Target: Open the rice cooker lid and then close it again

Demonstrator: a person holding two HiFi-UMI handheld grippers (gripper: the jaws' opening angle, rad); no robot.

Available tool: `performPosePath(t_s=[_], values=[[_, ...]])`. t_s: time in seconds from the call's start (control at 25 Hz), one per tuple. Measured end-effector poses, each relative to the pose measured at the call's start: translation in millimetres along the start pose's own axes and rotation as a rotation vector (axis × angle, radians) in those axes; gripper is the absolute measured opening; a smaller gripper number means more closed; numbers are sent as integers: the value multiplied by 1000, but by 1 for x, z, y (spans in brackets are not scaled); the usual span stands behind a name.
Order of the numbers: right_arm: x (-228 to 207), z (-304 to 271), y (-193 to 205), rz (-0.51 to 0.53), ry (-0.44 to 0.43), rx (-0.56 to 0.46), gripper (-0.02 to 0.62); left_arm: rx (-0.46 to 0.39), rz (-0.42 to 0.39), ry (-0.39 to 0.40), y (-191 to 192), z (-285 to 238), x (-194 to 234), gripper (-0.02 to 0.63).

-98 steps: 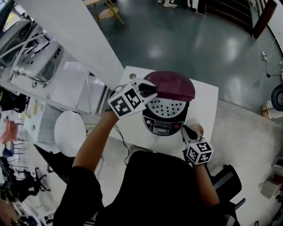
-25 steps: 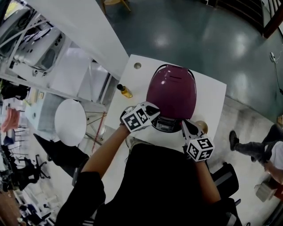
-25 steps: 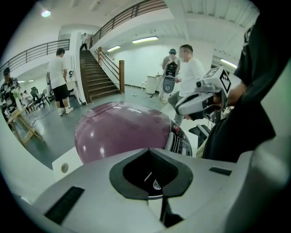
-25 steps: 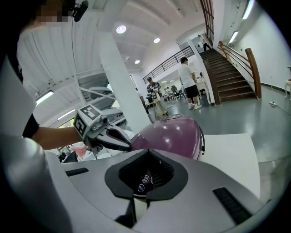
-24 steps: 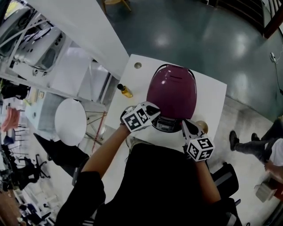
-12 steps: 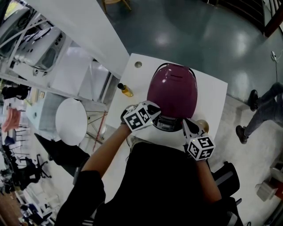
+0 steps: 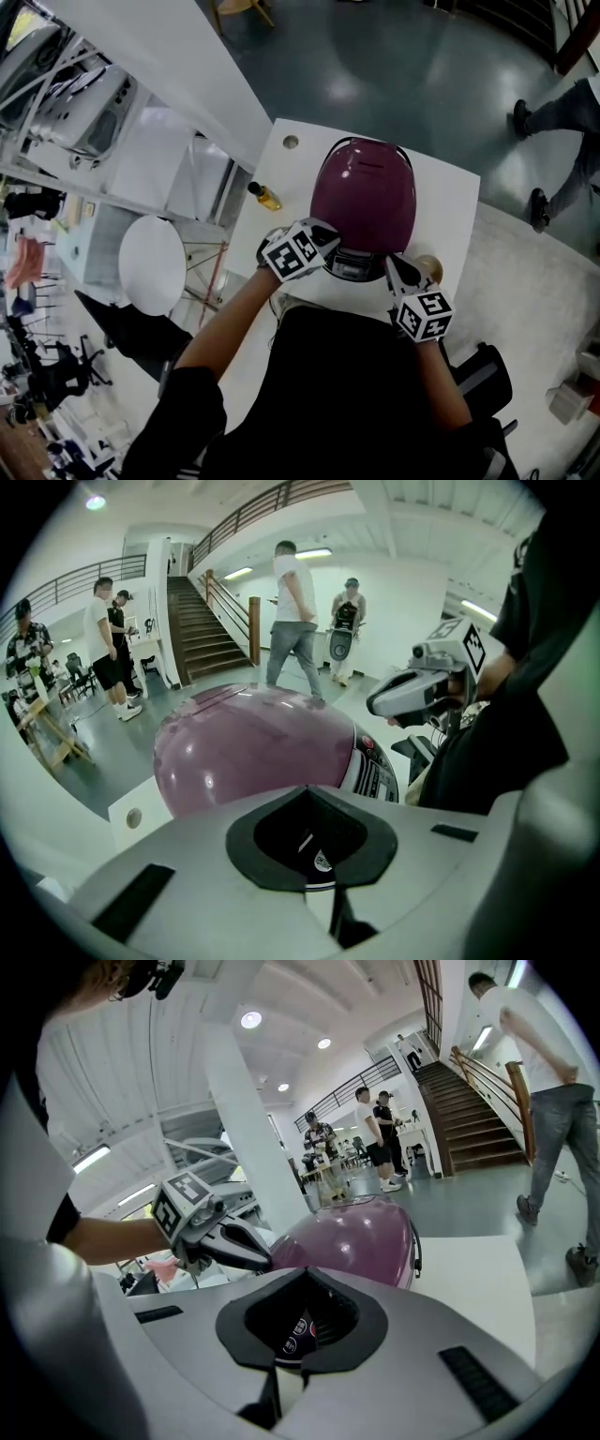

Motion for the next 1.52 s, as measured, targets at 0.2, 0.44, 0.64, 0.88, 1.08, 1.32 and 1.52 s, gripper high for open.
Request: performPosePath(t_s=[0.2,0.44,0.64,0.88,1.08,1.32,1.52], values=[[-2,3,-1,0,2,-14,0,5,41,23,-2,-3,3,3],[-2,4,2,-4,6,-8,0,21,16,2,-3,-2,1,3],[-1,4,4,-6,4,-8,0,60,-69,-40,-9,-6,-5,3],[4,3,3,-3,-7,-10,0,111,-110,-69,-12,-5,-10,3],[4,10,4,-1,-1,-16,0,69,-96,-67,-8,-5,-9,3],[-1,19,10,-47,26,-47,0,10,-107,-130,5,3,-18,3],[-6,29,9,-45,41,-67,0,-115,-26,-201,15,30,-39,3]])
Point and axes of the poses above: the fingertips, and each gripper's own axes: z backward along the fingers, x to its left, y out of its underside, the point moved 10 cm from there along z, backward along the fingers, and after that the axes turned 3 degrees about -y, right-handed, at the moved point
